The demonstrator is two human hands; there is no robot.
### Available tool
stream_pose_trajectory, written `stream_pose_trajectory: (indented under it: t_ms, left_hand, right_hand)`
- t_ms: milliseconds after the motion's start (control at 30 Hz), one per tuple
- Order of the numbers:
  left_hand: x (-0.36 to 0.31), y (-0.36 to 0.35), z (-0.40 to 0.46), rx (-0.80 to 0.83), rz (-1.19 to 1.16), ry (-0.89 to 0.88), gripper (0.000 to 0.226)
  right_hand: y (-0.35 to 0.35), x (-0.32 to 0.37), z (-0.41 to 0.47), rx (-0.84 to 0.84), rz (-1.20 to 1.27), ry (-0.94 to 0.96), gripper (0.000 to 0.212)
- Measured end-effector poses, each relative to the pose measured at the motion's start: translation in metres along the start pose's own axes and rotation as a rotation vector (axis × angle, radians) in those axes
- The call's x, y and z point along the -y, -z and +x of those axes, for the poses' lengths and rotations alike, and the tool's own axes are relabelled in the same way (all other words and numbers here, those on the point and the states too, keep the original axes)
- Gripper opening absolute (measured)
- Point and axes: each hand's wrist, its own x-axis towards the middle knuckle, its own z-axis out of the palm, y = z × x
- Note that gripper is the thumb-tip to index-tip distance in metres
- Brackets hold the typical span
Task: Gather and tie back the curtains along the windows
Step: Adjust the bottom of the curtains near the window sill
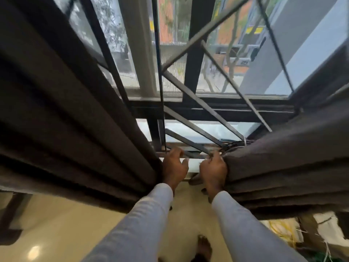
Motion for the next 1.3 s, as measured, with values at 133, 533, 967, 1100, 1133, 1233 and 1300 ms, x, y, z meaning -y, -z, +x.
stream_pose_trajectory:
  t_ms: [133,533,967,1100,1133,1233,1300]
  left_hand:
    - [0.053,-0.062,0.018,0.106,0.065,0.072,0.025]
    - [0.162,-0.159,0.058,0.184,0.151,0.139,0.023]
    - [0.139,-0.112,0.016,0.157,0.096,0.280,0.010]
    - [0.100,-0.064,-0.036,0.147,0.053,0.373,0.005]
    - [0.090,-0.053,-0.049,0.152,0.038,0.386,0.005]
    - [0.051,-0.005,-0.084,0.157,0.009,0.395,0.006]
    - [0.032,0.023,-0.100,0.152,-0.004,0.414,0.010]
  right_hand:
    - [-0.061,-0.071,0.031,0.142,-0.203,-0.022,0.027]
    - [-0.174,-0.183,0.107,0.183,-0.584,0.022,0.034]
    - [-0.133,-0.156,0.042,0.293,-0.705,0.203,0.022]
    - [-0.076,-0.127,-0.017,0.325,-0.650,0.248,0.020]
    - [-0.063,-0.121,-0.031,0.311,-0.638,0.274,0.021]
    - [-0.013,-0.095,-0.073,0.335,-0.650,0.347,0.025]
    - [0.014,-0.078,-0.095,0.336,-0.687,0.405,0.014]
